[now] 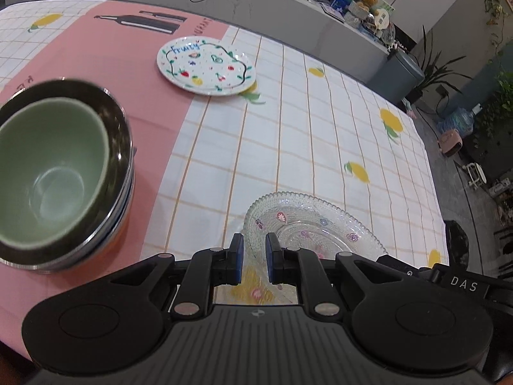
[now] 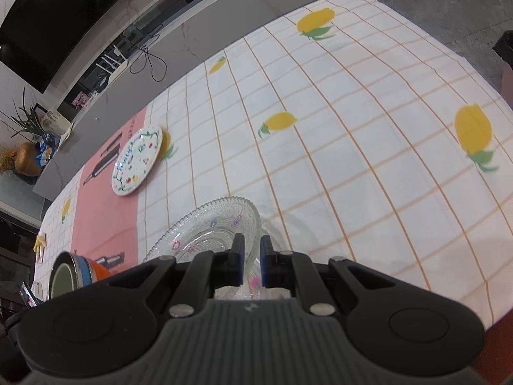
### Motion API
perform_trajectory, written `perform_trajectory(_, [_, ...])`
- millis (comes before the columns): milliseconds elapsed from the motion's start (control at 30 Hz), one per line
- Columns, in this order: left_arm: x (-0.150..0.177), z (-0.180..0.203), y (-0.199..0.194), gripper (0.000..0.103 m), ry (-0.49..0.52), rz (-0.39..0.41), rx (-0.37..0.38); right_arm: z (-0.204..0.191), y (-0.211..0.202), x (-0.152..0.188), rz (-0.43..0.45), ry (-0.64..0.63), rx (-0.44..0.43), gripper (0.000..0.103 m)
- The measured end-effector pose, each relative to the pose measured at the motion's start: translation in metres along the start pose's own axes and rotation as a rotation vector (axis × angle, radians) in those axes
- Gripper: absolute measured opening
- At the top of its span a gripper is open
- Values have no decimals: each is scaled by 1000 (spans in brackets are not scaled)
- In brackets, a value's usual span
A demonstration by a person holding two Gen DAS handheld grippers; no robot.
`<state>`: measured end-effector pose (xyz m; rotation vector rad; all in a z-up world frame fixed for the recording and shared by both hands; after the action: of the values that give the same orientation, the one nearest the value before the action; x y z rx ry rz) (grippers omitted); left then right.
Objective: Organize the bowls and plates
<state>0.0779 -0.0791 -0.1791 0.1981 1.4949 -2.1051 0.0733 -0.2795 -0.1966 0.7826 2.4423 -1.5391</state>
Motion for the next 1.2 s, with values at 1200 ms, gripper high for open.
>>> perform_trajectory(1200, [30, -4, 9, 12, 183, 29, -83, 5, 15, 32, 16, -156, 120, 8])
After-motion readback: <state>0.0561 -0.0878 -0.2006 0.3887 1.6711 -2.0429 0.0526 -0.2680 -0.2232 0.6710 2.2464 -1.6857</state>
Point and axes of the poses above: each gripper's, at about its wrist camera, not at the fingertips, and y roughly the way its jaws point, z to its right, x to its underside, the point moved 9 cm from there along y, roughly the way its jaws point, and after that the axes turned 2 degrees about -y, right-handed, at the moved point
